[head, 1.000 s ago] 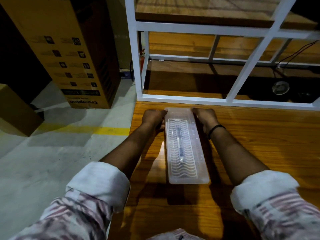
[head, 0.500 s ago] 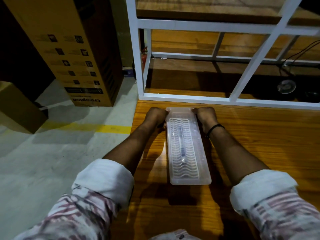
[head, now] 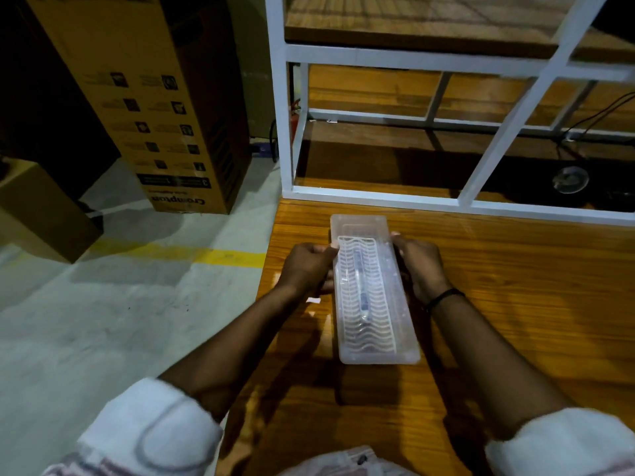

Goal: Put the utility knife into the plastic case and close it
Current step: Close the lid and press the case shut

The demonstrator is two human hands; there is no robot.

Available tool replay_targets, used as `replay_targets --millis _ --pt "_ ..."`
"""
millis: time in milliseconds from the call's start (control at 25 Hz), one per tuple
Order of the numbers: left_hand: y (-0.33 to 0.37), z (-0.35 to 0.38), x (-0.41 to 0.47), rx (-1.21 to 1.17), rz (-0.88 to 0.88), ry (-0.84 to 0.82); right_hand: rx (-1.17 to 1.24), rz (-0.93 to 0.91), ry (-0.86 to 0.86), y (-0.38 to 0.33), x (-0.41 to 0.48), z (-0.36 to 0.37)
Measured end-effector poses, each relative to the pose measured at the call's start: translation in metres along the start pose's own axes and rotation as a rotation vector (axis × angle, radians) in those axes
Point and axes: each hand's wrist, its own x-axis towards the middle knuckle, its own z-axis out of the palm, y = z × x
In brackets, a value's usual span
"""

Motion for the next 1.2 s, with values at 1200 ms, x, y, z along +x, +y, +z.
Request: replay_targets --millis 1200 --pt "-0.059 -0.030 -0.106 0.120 0.053 -0.173 0.121 0.107 -0.204 0.057 -0.144 -0.067"
